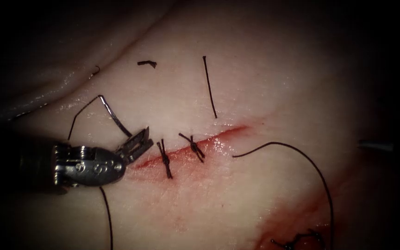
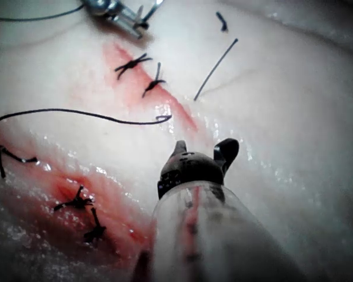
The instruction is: Wound Closure
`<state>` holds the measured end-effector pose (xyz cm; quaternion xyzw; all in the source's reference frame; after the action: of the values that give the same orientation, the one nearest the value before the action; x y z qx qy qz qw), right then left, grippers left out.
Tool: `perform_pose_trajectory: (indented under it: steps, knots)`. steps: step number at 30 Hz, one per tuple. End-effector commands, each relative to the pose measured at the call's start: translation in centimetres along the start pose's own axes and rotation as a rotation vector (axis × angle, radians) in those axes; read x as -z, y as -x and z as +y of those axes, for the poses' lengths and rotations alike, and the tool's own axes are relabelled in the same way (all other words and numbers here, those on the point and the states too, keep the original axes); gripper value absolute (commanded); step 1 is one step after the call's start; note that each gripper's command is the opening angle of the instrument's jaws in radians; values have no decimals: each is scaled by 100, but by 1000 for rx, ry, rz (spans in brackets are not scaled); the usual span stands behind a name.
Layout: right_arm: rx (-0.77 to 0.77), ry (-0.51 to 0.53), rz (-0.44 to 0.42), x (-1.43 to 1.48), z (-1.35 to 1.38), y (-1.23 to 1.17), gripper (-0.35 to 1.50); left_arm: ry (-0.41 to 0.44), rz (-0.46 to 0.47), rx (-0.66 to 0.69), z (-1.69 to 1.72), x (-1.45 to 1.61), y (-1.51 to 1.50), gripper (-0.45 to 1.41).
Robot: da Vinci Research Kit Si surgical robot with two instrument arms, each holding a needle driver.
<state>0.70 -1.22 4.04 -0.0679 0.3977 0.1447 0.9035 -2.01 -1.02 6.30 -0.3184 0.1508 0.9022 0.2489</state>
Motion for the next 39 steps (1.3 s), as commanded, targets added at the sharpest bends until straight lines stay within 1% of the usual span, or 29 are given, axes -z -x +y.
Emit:
perform_pose_trajectory:
  steps: [1,2,4,6,11,14,15,17,18,22,25,26,27,30,32,35,37,39]
  knots:
    - [1,-2,4,-11,-6,0,136,2,0,14,7,-5,2,110]
    - [1,-1,4,-11,-6,0,136,1,0,20,6,-5,2,115]
    - [2,-2,6,-12,-7,1,136,2,-1,39,4,-5,1,132]
    - [4,-5,7,-13,-8,3,136,5,-4,47,1,-4,0,138]
    - [10,-13,2,-15,-10,7,136,9,-15,55,0,8,-9,138]
    - [13,-15,4,-17,-12,10,136,22,-21,64,1,20,-20,138]
    - [15,-18,6,-18,-14,11,136,36,-24,73,1,31,-30,140]
    - [17,-18,5,-19,-15,13,136,56,-22,83,3,40,-43,137]
    - [17,-22,5,-19,-15,13,136,58,-15,100,6,44,-53,128]
    - [18,-19,4,-21,-16,14,138,86,37,36,26,49,-92,122]
    - [17,-23,10,-23,-17,14,138,112,78,-52,51,41,-123,116]
    - [16,-23,12,-24,-18,13,138,122,108,-144,69,29,-142,111]
    - [16,-23,12,-24,-18,13,138,122,108,-144,69,29,-142,111]
    - [16,-28,20,-24,-20,13,138,128,153,-269,89,11,-164,106]
    - [17,-29,21,-24,-21,13,138,140,213,-354,103,-4,-179,101]
    - [18,-29,22,-23,-22,14,138,186,339,-415,119,-22,-194,90]
    - [25,-29,23,-22,-23,14,138,208,394,-445,126,-31,-201,81]
    - [26,-29,24,-22,-24,15,138,206,417,-459,129,-37,-204,80]
